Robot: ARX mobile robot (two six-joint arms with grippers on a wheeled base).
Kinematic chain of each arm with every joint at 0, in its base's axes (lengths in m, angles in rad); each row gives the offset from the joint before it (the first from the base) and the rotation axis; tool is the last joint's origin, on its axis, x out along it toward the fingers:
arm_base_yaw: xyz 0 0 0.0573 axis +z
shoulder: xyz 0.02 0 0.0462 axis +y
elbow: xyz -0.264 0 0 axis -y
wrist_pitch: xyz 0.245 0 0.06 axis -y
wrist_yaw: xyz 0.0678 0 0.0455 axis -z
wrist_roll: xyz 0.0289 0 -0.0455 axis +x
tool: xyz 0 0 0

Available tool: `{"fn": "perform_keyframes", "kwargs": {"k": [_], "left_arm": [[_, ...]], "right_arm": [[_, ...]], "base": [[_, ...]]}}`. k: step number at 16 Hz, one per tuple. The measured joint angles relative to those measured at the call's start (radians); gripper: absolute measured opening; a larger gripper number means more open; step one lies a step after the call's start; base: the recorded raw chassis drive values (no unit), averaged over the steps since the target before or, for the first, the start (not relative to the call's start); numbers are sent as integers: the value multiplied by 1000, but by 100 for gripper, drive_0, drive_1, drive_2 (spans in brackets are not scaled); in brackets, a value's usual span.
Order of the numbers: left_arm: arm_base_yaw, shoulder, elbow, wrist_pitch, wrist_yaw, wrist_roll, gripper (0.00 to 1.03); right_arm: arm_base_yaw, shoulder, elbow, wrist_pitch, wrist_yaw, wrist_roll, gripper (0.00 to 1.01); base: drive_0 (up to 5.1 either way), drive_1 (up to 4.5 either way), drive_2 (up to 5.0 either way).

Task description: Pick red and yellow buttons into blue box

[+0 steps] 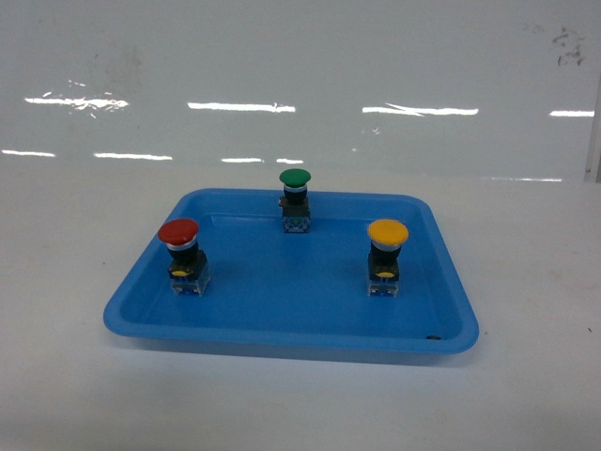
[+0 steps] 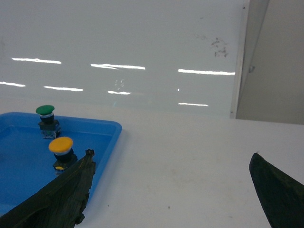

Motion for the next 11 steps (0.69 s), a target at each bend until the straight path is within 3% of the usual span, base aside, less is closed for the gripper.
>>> {"fn": "perform_keyframes", "kwargs": {"k": [5,7,11], "left_arm": [[47,368,161,192,26,57,98],[74,444,203,140,25,64,98],[76,439,203,148,28,64,98]], "right_arm": [[87,328,152,93,-14,1,98],[137,428,214,27,-5,0,98],[137,422,213,33,-2,-3,98]], "base": [[0,0,0],[0,0,0],[0,0,0]]}}
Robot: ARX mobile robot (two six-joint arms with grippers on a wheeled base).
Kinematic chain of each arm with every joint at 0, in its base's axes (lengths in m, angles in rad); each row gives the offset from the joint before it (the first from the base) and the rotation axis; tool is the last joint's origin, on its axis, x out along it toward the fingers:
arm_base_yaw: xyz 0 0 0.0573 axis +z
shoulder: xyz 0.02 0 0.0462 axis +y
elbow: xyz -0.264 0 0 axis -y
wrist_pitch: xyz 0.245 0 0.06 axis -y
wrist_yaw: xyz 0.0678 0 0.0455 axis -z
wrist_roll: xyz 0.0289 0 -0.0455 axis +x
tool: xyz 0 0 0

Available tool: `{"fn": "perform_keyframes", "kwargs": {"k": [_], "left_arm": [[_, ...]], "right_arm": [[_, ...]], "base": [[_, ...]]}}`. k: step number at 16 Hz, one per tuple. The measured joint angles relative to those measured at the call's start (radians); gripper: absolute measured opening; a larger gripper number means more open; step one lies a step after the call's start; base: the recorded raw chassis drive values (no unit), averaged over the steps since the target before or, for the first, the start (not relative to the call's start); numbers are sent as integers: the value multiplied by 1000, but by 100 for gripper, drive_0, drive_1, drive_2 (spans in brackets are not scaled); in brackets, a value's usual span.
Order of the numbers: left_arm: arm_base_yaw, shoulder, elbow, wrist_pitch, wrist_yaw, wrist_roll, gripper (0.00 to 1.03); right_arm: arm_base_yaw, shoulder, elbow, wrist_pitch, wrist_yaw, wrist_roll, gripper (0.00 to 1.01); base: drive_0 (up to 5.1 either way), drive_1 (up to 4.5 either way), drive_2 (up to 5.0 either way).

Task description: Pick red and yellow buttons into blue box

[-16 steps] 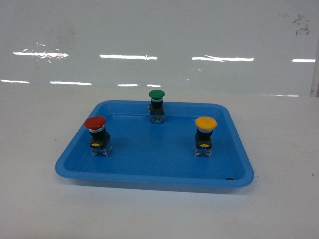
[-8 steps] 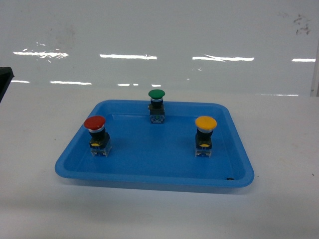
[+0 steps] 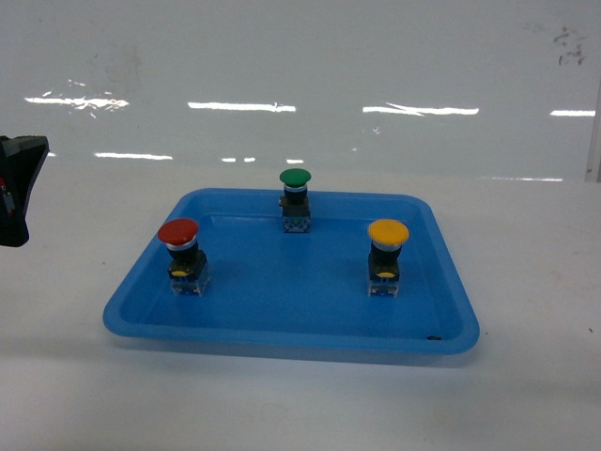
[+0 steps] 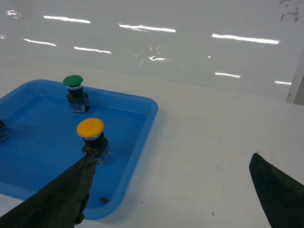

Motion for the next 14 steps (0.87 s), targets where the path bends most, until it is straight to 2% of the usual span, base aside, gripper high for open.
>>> {"fn": "perform_keyframes", "kwargs": {"k": [3,6,8,10,12,14], "left_arm": [[0,0,0,0,0,0,98],[0,0,0,0,0,0,98],[0,0,0,0,0,0,98],[0,0,0,0,0,0,98],[0,0,0,0,1,0,98],[0,0,0,0,1,0,98]], "right_arm": [[21,141,48,50,-3,-16,98],[92,316,174,51,30,-63,98],[127,366,236,20,16,-72,98],[140,427,299,-37,-29,-68,98],[137,477,318,-38,51,-92,98],[137,473,318,-28,57,-99,98]], "base": [[0,0,0],[0,0,0],[0,0,0],[0,0,0],[0,0,0],[0,0,0]]}}
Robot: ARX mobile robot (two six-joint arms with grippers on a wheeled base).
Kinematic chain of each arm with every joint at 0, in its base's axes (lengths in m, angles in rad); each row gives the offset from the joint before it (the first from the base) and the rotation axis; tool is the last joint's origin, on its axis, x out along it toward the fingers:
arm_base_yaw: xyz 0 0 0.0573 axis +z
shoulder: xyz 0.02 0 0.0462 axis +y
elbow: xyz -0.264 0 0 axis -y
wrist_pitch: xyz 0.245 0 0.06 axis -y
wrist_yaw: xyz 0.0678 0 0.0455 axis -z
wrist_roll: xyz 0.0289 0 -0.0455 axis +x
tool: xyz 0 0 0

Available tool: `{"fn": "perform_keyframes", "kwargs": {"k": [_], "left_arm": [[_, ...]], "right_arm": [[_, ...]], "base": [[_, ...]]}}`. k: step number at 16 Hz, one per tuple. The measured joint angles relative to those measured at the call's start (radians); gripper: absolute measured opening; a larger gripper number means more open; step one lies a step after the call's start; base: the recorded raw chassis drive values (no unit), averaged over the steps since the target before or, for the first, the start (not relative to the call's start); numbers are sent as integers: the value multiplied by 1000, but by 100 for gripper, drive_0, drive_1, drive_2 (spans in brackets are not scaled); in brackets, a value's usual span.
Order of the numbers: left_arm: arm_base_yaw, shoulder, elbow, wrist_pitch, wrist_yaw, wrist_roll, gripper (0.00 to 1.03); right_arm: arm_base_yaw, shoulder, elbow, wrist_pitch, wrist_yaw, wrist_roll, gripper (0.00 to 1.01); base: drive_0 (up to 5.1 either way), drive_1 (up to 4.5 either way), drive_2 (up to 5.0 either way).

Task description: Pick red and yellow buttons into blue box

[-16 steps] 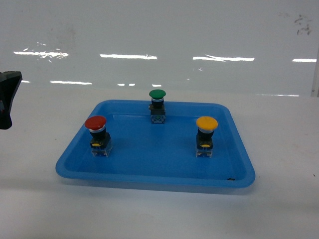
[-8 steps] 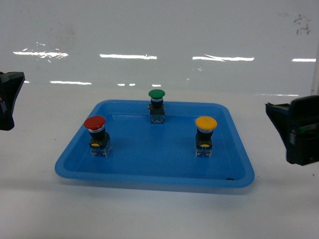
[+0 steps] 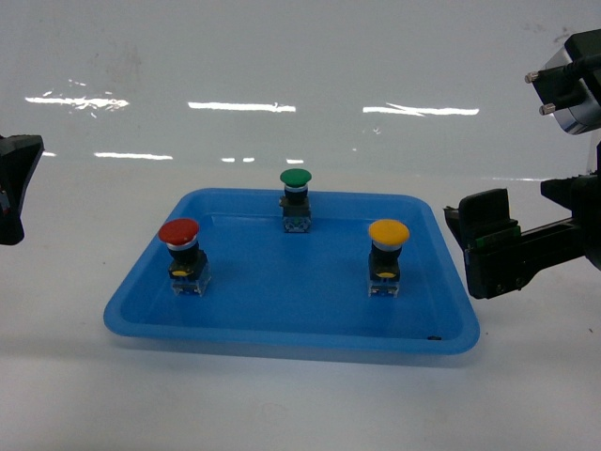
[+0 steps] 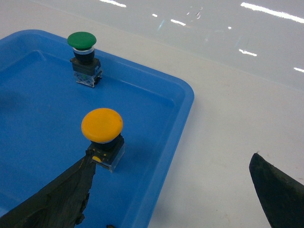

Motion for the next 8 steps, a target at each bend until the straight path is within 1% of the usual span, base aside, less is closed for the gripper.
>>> {"fn": "perform_keyframes", "kwargs": {"k": [4,5,6,7,8], "left_arm": [[0,0,0,0,0,0,98],[0,0,0,0,0,0,98],[0,0,0,0,0,0,98],[0,0,0,0,0,0,98],[0,0,0,0,0,0,98]], "right_arm": [[0,0,0,-3,0,-4,98],[14,-1,0,-4,-2,-2,98],[30,-2,6,-26,-33,11,98],[55,-2,21,-30,-77,34,98],[80,1,59,-45,-125,72,98]], "base": [[0,0,0],[0,0,0],[0,0,0],[0,0,0],[0,0,0]]}}
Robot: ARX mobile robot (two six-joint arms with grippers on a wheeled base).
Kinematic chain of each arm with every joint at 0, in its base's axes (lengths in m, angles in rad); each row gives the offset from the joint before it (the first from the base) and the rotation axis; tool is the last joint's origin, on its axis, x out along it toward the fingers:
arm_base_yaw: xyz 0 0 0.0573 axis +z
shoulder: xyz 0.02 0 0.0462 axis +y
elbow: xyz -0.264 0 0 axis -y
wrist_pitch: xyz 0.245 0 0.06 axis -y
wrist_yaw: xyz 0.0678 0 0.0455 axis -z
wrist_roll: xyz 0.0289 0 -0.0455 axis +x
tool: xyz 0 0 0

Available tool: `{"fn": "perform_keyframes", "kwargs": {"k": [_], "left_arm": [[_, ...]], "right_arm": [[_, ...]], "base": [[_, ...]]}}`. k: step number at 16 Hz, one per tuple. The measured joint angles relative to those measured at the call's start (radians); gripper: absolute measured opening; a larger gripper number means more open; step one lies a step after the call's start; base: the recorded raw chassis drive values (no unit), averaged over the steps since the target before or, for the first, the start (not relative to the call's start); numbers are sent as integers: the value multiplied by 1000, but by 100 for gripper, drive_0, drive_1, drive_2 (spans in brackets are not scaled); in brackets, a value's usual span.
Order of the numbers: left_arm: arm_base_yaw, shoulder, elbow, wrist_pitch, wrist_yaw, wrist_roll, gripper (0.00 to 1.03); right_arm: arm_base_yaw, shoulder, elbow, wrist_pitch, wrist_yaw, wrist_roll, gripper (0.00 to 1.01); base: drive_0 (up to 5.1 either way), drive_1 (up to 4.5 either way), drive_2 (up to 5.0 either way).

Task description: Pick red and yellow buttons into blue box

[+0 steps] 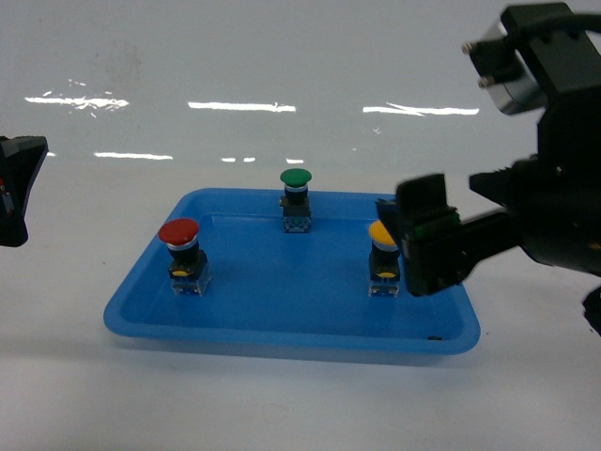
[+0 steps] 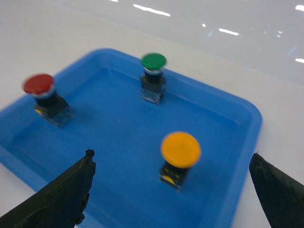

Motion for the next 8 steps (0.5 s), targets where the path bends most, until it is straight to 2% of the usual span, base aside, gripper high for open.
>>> {"fn": "perform_keyframes", "kwargs": {"k": [1,3,5,8], "left_arm": [[0,0,0,0,0,0,98],[0,0,0,0,0,0,98],[0,0,0,0,0,0,98],[0,0,0,2,0,0,98]], "right_arm": [[8,7,26,-7,-7,23,98],[11,39,47,-3,29,31,98],[10,71,50,-3,45,40,98],[-5,98,57,40,23,75,98]], "base": [[0,0,0],[0,0,0],[0,0,0],[0,0,0]]}}
